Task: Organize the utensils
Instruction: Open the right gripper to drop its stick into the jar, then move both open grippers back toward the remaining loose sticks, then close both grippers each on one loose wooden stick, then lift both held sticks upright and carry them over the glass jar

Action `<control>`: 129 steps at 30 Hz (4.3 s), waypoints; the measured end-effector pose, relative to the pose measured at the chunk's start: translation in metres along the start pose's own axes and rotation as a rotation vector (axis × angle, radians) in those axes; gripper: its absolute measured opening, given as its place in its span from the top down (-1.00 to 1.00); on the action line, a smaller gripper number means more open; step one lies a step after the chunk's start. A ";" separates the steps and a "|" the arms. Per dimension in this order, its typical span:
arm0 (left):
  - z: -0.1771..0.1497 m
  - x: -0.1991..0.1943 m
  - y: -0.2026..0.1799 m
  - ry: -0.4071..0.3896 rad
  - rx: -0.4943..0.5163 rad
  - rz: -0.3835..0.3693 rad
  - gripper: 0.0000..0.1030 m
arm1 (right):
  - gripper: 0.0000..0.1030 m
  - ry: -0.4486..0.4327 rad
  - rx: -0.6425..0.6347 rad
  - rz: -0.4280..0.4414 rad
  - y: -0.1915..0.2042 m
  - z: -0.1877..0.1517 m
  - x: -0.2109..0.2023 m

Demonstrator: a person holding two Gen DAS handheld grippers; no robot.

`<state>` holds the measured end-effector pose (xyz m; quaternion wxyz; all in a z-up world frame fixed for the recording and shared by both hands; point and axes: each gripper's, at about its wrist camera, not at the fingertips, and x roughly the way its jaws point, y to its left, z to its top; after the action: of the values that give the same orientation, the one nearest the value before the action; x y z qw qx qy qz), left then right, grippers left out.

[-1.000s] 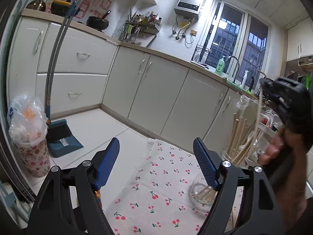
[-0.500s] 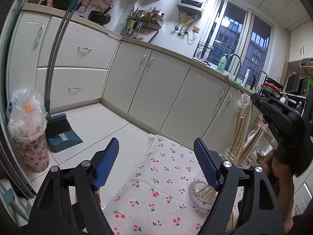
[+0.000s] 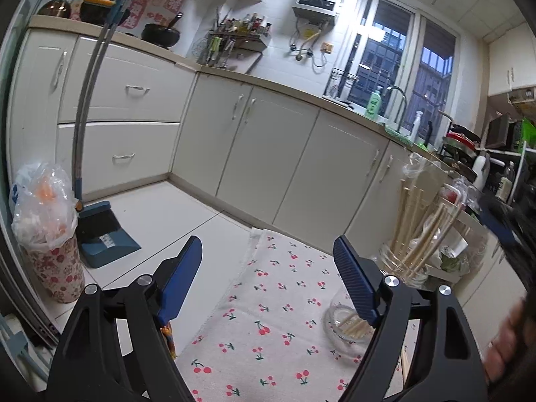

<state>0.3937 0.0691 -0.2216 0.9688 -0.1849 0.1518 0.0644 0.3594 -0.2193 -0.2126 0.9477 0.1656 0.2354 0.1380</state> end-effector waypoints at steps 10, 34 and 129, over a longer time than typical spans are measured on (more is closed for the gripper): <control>-0.016 -0.004 -0.032 0.170 0.081 -0.101 -0.53 | 0.40 0.482 0.117 -0.141 -0.060 -0.097 -0.003; -0.037 -0.008 -0.041 0.330 0.084 -0.142 -0.60 | 0.42 0.622 -0.099 -0.216 -0.037 -0.109 0.020; 0.105 0.035 -0.150 -0.286 0.026 -0.188 0.91 | 0.90 0.614 0.160 -0.054 -0.097 -0.108 -0.023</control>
<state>0.4826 -0.0275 -0.0895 0.9846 -0.1748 -0.0046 -0.0031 0.3045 -0.2881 -0.3297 0.8195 0.1841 0.5249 0.1375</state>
